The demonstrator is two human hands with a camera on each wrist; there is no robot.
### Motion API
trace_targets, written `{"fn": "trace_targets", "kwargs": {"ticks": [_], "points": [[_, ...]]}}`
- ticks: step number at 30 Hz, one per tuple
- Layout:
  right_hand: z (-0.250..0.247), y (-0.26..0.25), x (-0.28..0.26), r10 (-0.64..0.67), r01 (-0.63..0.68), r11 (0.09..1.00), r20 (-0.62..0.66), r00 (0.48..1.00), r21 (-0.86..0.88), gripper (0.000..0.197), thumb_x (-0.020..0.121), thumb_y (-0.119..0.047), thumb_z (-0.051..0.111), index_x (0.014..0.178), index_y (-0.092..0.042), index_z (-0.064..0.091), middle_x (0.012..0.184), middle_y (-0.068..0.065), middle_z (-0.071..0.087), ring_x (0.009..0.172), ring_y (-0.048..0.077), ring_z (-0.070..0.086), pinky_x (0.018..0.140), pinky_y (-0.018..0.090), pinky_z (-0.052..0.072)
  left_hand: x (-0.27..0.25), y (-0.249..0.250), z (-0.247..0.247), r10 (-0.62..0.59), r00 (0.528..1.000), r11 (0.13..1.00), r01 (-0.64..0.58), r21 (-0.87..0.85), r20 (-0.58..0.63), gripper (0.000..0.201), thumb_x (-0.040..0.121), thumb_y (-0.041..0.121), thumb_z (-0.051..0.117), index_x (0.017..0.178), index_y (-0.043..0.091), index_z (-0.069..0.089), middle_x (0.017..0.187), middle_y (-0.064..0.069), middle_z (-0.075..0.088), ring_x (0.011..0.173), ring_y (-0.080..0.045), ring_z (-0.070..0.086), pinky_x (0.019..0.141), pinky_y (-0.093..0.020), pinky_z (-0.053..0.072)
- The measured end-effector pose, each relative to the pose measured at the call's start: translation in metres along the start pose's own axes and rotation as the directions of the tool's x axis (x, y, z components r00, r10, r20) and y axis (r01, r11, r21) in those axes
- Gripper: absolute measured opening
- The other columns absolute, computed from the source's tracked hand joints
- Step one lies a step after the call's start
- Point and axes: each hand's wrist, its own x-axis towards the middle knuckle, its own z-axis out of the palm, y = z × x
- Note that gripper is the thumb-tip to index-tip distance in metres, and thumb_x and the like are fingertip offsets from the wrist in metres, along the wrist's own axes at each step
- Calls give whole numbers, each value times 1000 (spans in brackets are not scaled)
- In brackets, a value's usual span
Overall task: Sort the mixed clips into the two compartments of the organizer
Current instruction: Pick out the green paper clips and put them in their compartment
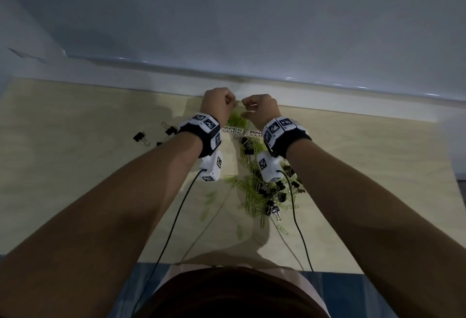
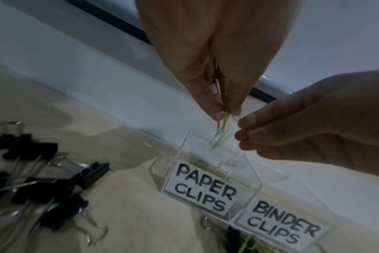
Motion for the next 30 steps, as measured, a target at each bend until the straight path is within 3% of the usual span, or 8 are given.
{"fn": "trace_targets", "kwargs": {"ticks": [3, 6, 11, 16, 20, 23, 25, 30], "points": [[-11, 18, -21, -50, 50, 998, 0, 999, -40, 31, 81, -1, 65, 110, -10, 67, 108, 6, 70, 99, 15, 65, 93, 30, 51, 1, 2, 7, 37, 993, 988, -54, 147, 114, 21, 87, 16, 62, 105, 7, 67, 108, -10, 66, 98, -23, 63, 89, -31, 49], [-13, 46, -51, -115, 115, 980, 11, 993, -160, 18, 87, -3, 56, 97, -8, 70, 98, 8, 72, 88, 20, 67, 87, 34, 55, -22, 2, 16, 195, 963, 943, -236, 234, 184, 20, 92, 16, 52, 103, 8, 67, 111, -6, 61, 100, -21, 57, 92, -33, 45], [4, 82, -84, -96, 132, 953, 142, 985, -273, 24, 82, 1, 52, 86, -12, 72, 91, 8, 69, 79, 21, 63, 77, 37, 56, -61, -16, 54, 287, 796, 826, -488, 282, 533, 24, 91, 5, 50, 109, 8, 66, 114, -6, 59, 103, -24, 54, 89, -33, 45], [17, 84, -88, -136, 161, 943, 102, 985, -293, 20, 78, -3, 56, 89, -8, 72, 91, 11, 62, 80, 30, 61, 71, 34, 52, -73, -34, 67, 275, 721, 691, -609, 390, 637, 53, 80, -12, 49, 127, 10, 54, 132, -7, 49, 118, -27, 43, 96, -38, 44], [26, 78, -77, -227, 238, 918, 71, 971, -316, 21, 79, -3, 60, 98, -5, 69, 100, 14, 63, 87, 33, 60, 75, 36, 51, -82, -48, 59, 275, 740, 710, -587, 390, 614, 35, 89, 5, 50, 124, 9, 54, 128, -11, 51, 114, -29, 46, 96, -41, 42], [39, 78, -63, -212, 284, 856, 208, 955, -432, 30, 79, -4, 57, 107, -13, 66, 118, 6, 60, 105, 29, 52, 87, 39, 49, -89, -59, 51, 271, 763, 743, -553, 377, 586, 30, 92, 20, 51, 119, 6, 56, 124, -9, 52, 113, -26, 45, 98, -37, 39], [46, 78, -60, -172, 289, 815, 266, 949, -503, 30, 81, -12, 56, 109, -17, 64, 123, 2, 56, 111, 27, 46, 87, 40, 48, -94, -65, 45, 267, 779, 767, -528, 364, 568, 28, 91, 22, 54, 114, 7, 56, 120, -9, 54, 112, -25, 46, 96, -34, 38], [49, 77, -68, -214, 264, 860, 160, 964, -437, 21, 79, -7, 59, 99, -6, 65, 107, 10, 55, 99, 33, 51, 80, 43, 49, -107, -75, 29, 245, 867, 887, -381, 261, 434, 24, 83, 21, 64, 103, 10, 55, 107, -8, 55, 101, -24, 50, 86, -38, 45]]}}
